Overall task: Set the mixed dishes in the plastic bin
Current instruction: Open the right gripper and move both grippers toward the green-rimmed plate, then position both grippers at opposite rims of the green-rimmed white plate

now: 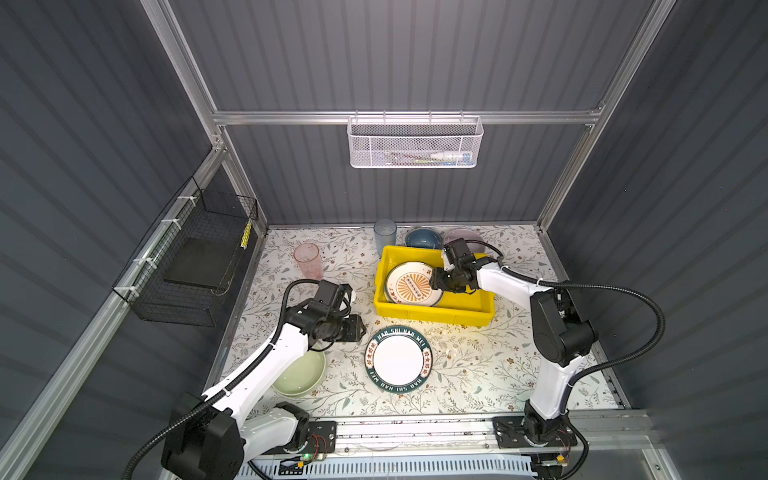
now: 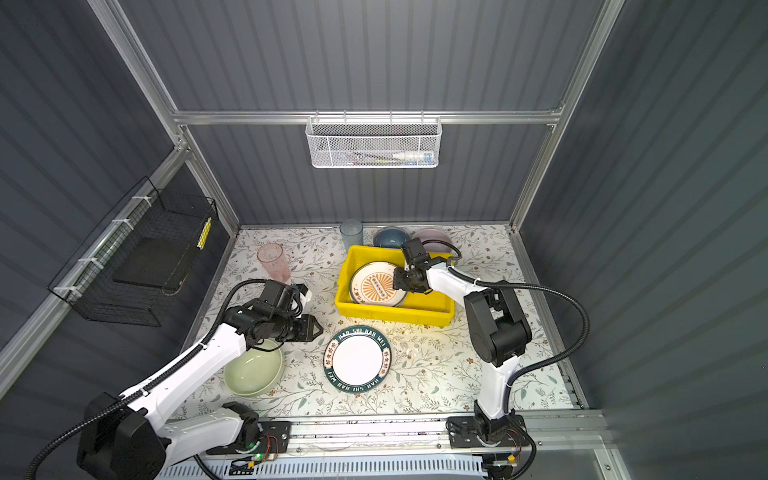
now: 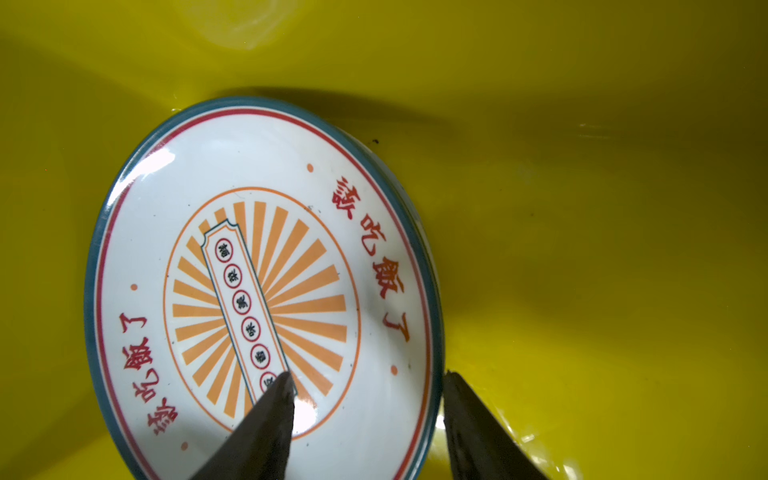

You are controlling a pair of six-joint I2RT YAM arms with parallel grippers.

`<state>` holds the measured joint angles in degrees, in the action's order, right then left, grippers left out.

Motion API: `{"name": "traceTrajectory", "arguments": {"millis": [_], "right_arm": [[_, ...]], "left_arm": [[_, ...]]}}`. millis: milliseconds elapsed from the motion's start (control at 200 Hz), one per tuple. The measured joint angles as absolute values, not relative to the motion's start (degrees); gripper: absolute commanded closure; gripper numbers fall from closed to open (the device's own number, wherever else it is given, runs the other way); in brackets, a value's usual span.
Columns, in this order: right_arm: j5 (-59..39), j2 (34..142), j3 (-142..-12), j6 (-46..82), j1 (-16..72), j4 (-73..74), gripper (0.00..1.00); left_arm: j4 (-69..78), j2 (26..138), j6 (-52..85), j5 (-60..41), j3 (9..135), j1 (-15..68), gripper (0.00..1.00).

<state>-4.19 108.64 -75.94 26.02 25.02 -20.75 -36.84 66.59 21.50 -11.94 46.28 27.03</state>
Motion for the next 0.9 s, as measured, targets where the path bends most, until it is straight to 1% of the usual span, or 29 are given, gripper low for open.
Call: {"name": "traceTrajectory", "arguments": {"millis": [90, 175, 315, 425, 570, 730, 825, 901], "right_arm": [[-2.8, 107.9, -75.9, 25.4, 25.3, -22.3, 0.4], [-1.5, 105.1, -75.1, 24.8, 25.6, -23.6, 0.39], [-0.9, 96.2, -72.5, 23.5, 25.9, -25.3, 0.38], [-2.2, 87.8, -69.1, 22.9, 26.3, -25.3, 0.38], [-4.9, 77.6, -62.2, 22.8, 27.0, -25.3, 0.38], [-7.4, 69.0, -52.4, 24.6, 29.6, -24.9, 0.39], [-8.2, 64.2, -46.3, 26.4, 32.7, -24.3, 0.4], [-7.5, 60.6, -41.7, 28.1, 36.8, -22.7, 0.41]], "left_arm": [[-36.8, 66.6, 21.9, -12.1, 44.8, 27.0, 0.57], [-36.4, 66.5, 22.6, -12.9, 43.6, 27.0, 0.58], [-35.7, 66.4, 23.4, -14.0, 42.3, 27.0, 0.58], [-34.7, 66.5, 24.1, -15.0, 41.7, 27.0, 0.59], [-33.2, 67.6, 24.7, -16.1, 41.2, 27.1, 0.61], [-32.1, 69.0, 25.2, -16.8, 40.2, 27.1, 0.64], [-31.1, 69.5, 25.6, -17.2, 39.2, 27.1, 0.67], [-30.5, 70.1, 25.9, -17.3, 38.4, 27.1, 0.69]]}}
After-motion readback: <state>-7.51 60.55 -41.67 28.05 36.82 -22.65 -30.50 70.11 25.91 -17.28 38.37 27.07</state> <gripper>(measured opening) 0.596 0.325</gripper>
